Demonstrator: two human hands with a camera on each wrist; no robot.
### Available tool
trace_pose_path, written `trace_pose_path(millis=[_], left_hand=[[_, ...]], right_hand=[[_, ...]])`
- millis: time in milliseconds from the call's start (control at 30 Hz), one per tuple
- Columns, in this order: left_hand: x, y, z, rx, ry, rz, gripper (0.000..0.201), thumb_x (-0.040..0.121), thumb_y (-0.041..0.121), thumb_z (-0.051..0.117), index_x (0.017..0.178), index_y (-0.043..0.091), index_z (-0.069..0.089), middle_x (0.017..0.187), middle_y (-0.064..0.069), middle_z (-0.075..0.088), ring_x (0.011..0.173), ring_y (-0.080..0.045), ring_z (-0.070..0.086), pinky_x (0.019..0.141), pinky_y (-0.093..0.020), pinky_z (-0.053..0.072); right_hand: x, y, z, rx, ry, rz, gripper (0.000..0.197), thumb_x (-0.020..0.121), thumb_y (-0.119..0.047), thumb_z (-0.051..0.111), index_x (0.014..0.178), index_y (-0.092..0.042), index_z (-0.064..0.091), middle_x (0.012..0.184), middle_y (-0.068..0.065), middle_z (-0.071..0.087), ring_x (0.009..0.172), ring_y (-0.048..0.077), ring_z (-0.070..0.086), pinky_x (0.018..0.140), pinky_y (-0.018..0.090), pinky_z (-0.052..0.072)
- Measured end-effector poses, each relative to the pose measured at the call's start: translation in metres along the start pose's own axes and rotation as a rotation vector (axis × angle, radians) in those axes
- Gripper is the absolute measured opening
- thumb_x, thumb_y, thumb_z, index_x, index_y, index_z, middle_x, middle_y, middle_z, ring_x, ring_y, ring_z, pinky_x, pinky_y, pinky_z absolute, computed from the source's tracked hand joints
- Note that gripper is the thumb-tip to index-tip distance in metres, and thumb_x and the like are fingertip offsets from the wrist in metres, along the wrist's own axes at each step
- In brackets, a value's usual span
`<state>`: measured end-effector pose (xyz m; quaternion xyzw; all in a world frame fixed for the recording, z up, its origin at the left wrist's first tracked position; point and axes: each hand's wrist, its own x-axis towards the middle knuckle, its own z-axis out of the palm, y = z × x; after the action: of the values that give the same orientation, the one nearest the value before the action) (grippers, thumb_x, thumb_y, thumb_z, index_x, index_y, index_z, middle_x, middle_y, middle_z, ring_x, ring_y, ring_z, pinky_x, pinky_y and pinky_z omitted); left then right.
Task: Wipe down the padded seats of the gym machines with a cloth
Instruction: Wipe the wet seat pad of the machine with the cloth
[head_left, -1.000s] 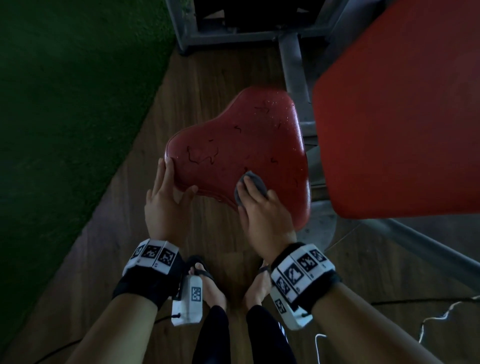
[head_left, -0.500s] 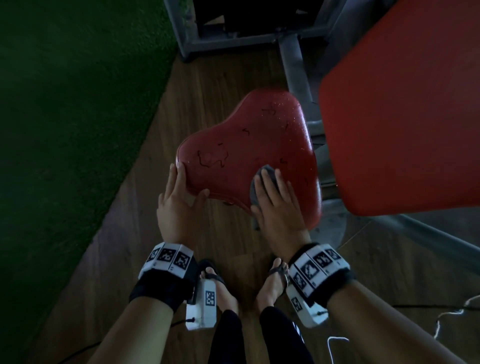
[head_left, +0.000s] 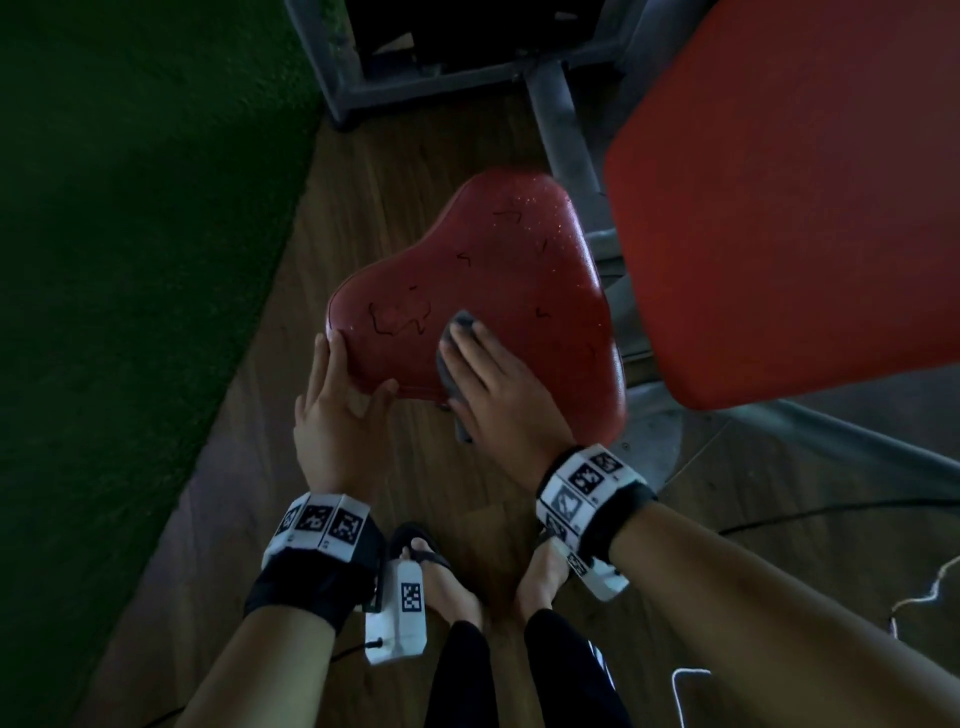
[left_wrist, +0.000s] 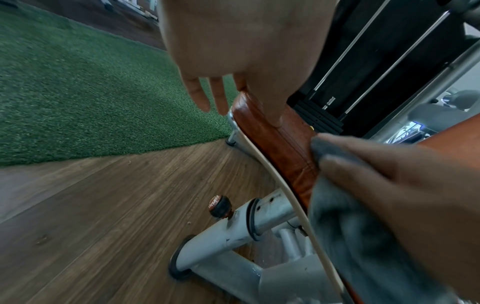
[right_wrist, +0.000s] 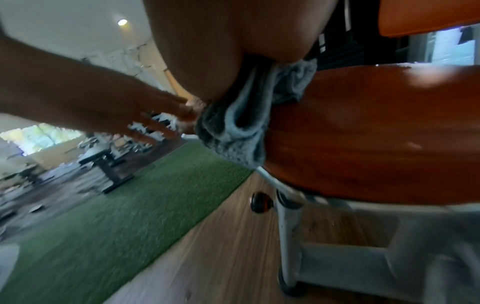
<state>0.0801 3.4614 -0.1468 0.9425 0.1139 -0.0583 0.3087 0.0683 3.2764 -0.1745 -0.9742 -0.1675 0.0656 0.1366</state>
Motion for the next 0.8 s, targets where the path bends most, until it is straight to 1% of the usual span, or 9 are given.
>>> trace_pose_path(millis=[33,100,200,300,400,500,600,667,800], left_hand=[[0.0,0.0,-0.001,0.012,-0.005,0.002,0.077,0.09,0.042,0.064,0.154,0.027,0.025,0.16,0.004,0.024,0.139,-0.027,0.037,0.112,-0.052,0.032],[0.0,-0.001,-0.001,0.036,-0.008,0.015,0.077,0.09,0.044,0.063,0.154,0.027,0.024,0.16,0.004,0.024,0.138,-0.029,0.037,0.112,-0.052,0.032],[0.0,-0.004,-0.001,0.056,-0.005,0.013,0.077,0.09,0.047,0.062,0.154,0.03,0.023,0.16,0.005,0.025,0.139,-0.03,0.036,0.11,-0.05,0.034],[0.0,-0.005,0.0,0.038,0.015,0.013,0.077,0.089,0.045,0.064,0.154,0.03,0.024,0.159,0.006,0.026,0.138,-0.029,0.037,0.108,-0.048,0.035],[0.0,-0.007,0.002,0.017,0.029,0.027,0.076,0.09,0.044,0.065,0.154,0.029,0.026,0.159,0.004,0.027,0.141,-0.026,0.036,0.111,-0.053,0.034],[0.0,-0.007,0.003,0.013,0.037,0.024,0.076,0.089,0.043,0.065,0.154,0.028,0.026,0.159,0.004,0.027,0.139,-0.029,0.037,0.109,-0.054,0.036],[0.001,-0.008,0.004,0.009,0.038,0.031,0.076,0.09,0.043,0.065,0.154,0.028,0.026,0.159,0.005,0.026,0.136,-0.028,0.043,0.107,-0.055,0.038],[0.002,-0.01,0.006,0.012,0.032,0.021,0.077,0.09,0.043,0.065,0.154,0.03,0.025,0.16,0.006,0.025,0.135,-0.03,0.044,0.105,-0.056,0.039],[0.003,-0.013,0.007,0.012,0.032,0.023,0.077,0.09,0.044,0.065,0.153,0.031,0.023,0.16,0.007,0.024,0.134,-0.029,0.045,0.104,-0.057,0.041]], right_hand=[[-0.007,0.002,0.004,-0.018,-0.002,-0.018,0.056,0.102,-0.029,0.04,0.151,-0.003,0.028,0.159,0.016,0.024,0.148,0.031,0.017,0.117,0.044,0.027],[-0.022,0.008,0.01,-0.031,0.009,0.019,0.055,0.102,-0.029,0.041,0.15,-0.004,0.03,0.157,0.016,0.027,0.147,0.03,0.021,0.116,0.043,0.03],[-0.048,0.015,0.007,-0.026,0.05,0.169,0.053,0.104,-0.032,0.037,0.149,-0.005,0.034,0.156,0.014,0.031,0.147,0.028,0.024,0.117,0.041,0.03],[-0.073,0.025,-0.002,0.029,0.077,0.324,0.053,0.103,-0.033,0.032,0.147,-0.004,0.037,0.156,0.014,0.031,0.147,0.028,0.024,0.116,0.043,0.03],[-0.093,0.04,-0.007,0.106,0.128,0.417,0.055,0.102,-0.033,0.033,0.147,-0.002,0.037,0.156,0.016,0.031,0.145,0.027,0.028,0.113,0.044,0.035],[-0.095,0.049,-0.005,0.15,0.156,0.454,0.055,0.102,-0.032,0.034,0.147,-0.002,0.036,0.157,0.016,0.029,0.145,0.027,0.028,0.113,0.043,0.036],[-0.077,0.055,-0.007,0.094,0.15,0.449,0.052,0.102,-0.029,0.036,0.146,-0.001,0.039,0.155,0.017,0.033,0.145,0.028,0.03,0.112,0.043,0.037],[-0.064,0.059,-0.011,0.058,0.131,0.452,0.052,0.103,-0.03,0.034,0.146,-0.001,0.039,0.154,0.017,0.035,0.144,0.028,0.031,0.112,0.044,0.036],[-0.057,0.064,-0.014,0.104,0.104,0.438,0.058,0.102,-0.038,0.026,0.15,-0.006,0.03,0.159,0.011,0.025,0.148,0.024,0.02,0.117,0.041,0.029]])
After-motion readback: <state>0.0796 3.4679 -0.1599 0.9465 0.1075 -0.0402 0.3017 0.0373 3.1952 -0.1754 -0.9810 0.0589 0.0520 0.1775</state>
